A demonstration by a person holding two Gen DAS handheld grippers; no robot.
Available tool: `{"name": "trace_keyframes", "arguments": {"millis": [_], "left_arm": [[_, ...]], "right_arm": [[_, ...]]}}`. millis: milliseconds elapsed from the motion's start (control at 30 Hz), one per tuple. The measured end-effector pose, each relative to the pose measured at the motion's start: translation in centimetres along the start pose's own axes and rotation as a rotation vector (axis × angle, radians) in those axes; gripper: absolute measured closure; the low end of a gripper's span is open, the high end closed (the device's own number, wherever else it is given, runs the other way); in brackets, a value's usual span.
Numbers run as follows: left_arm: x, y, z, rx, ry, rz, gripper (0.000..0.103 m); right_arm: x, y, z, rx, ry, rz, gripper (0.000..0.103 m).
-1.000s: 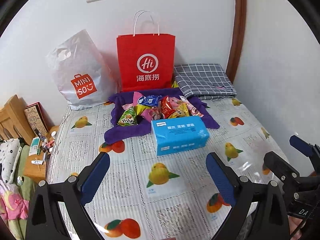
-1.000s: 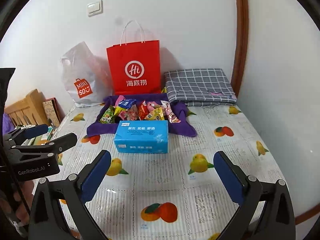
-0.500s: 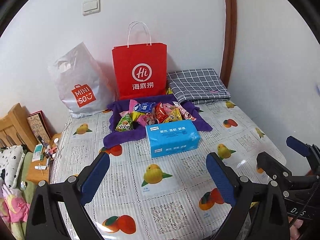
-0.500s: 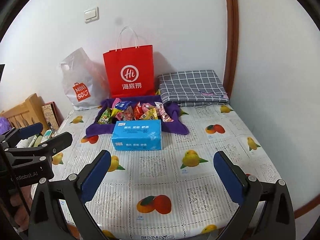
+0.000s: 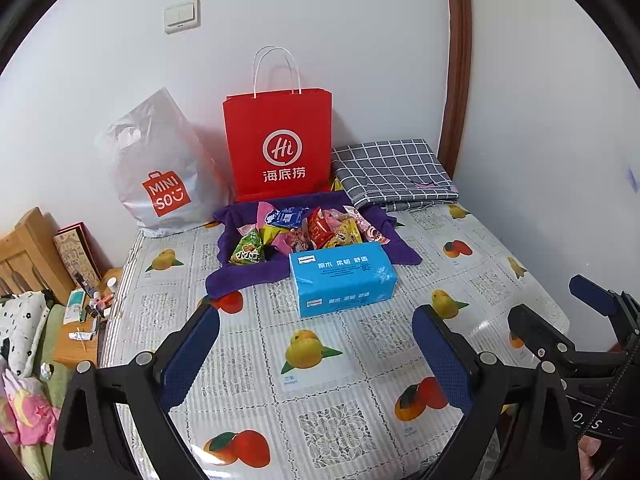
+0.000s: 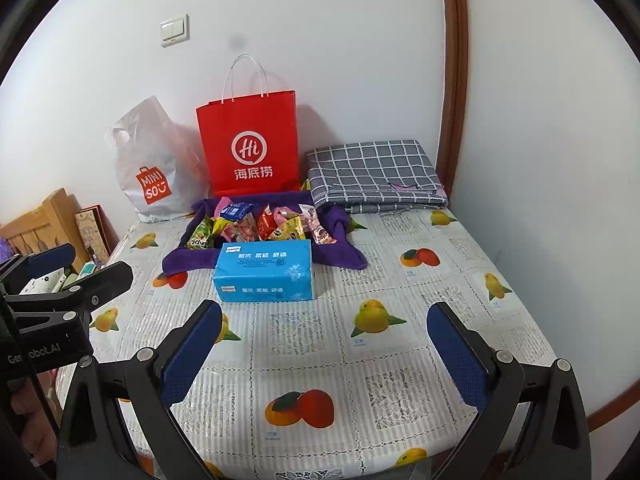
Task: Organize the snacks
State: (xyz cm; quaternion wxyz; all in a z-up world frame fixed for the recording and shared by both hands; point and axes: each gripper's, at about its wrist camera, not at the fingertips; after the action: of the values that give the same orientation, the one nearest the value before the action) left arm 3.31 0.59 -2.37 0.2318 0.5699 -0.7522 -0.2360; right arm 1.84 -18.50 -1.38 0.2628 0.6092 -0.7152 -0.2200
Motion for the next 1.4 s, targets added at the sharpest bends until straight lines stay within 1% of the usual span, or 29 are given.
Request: {"name": "trace_keyframes", "arguments": {"millis": [1400], "left_arm": [[0.38,0.23,0.24,0.0,0.014,0.002,0.005]], "right_arm": [[-0.04,0.75,0.02,0.011,-0.01,-0.001,0.002]]}}
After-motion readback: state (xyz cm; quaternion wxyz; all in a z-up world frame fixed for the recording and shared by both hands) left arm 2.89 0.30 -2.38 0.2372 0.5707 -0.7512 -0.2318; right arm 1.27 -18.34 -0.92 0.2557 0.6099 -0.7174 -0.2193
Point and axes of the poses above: each gripper's, at about its wrist camera, not at the fingertips, and y roughly against the way its jaws point, x to its right, z to its underside, and after that the axes turned 9 degrees about z, right-handed
